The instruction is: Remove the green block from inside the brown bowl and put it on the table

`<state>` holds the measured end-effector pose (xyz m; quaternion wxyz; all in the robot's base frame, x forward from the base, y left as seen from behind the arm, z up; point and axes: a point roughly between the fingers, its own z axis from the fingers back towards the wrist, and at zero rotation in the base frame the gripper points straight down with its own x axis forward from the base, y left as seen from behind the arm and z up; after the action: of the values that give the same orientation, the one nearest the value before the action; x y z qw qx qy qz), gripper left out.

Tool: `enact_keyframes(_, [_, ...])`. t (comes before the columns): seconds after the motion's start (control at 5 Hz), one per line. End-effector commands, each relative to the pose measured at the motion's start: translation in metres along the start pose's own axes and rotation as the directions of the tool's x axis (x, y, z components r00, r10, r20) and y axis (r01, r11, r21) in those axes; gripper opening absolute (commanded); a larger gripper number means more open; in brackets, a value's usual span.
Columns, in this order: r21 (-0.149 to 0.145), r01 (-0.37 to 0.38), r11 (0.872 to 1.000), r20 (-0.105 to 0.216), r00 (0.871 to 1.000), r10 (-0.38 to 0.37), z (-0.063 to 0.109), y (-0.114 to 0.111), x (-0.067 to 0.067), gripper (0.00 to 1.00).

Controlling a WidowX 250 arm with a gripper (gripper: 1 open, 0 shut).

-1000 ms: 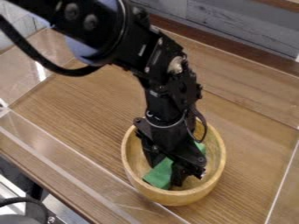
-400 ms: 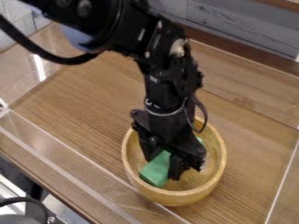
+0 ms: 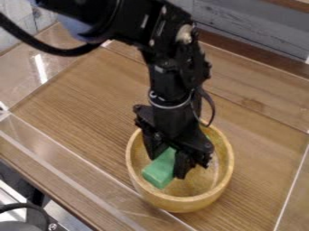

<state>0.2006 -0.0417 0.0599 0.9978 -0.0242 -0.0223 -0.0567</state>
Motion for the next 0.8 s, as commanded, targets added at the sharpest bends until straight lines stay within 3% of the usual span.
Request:
enact_keyframes(0.0, [-0.001, 0.000, 1.000, 0.058, 0.998, 0.000, 0.018, 0.002, 0.012, 0.00])
enact_keyframes(0.6, [-0.004, 0.004, 1.000, 0.059, 0.998, -0.004, 0.030, 0.005, 0.012, 0.00])
